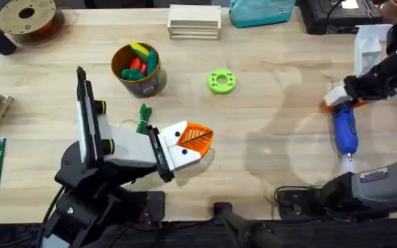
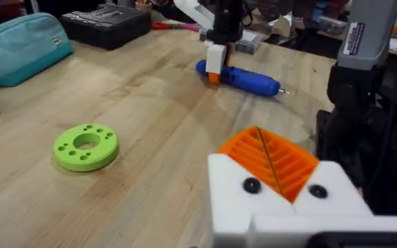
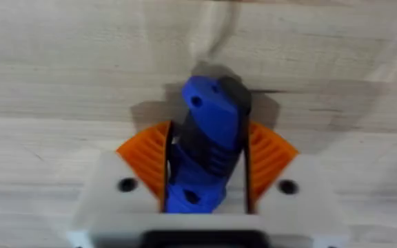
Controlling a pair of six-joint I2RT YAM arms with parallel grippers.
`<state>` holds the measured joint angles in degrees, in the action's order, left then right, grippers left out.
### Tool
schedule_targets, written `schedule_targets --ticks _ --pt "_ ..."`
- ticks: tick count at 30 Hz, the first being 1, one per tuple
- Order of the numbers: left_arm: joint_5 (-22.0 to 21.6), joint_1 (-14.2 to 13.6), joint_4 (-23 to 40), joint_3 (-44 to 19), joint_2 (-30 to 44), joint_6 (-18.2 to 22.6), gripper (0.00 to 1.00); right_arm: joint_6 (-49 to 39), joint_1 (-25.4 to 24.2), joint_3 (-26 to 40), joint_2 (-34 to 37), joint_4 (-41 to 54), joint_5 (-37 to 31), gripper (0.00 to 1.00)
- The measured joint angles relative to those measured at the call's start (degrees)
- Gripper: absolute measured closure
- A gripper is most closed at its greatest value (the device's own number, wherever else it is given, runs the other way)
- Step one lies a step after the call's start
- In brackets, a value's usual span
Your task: Pick up the gripper from the table and insert it into the empty holder that is missing its gripper. Then pick up a screw, insert it into the mounting hole, and use the screwdriver to tighten it. Finally, clean up the table by picking up the vegetable and placing it into the bucket.
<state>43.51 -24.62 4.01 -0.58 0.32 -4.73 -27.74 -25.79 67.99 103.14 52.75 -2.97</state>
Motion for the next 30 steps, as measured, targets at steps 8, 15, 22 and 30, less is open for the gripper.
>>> schedule_targets --ticks 8,15,22,30 --pt "0.00 0.00 0.00 0.00 -0.02 0.00 0.997 -0.16 -0.02 -0.24 -0.07 -0.76 1.26 0.971" --pt "0.00 0.00 0.00 0.00 -0.02 0.00 0.997 2.79 0.25 -2.52 -5.42 -0.68 7.55 0.971" --pt "0.00 0.00 0.00 0.00 0.00 0.00 0.997 6.84 0.27 -2.60 -19.46 -0.91 14.50 0.971" --pt "0.00 0.00 0.00 0.00 -0.01 0.00 0.997 8.15 1.03 -3.34 -31.95 -3.05 24.64 0.971"
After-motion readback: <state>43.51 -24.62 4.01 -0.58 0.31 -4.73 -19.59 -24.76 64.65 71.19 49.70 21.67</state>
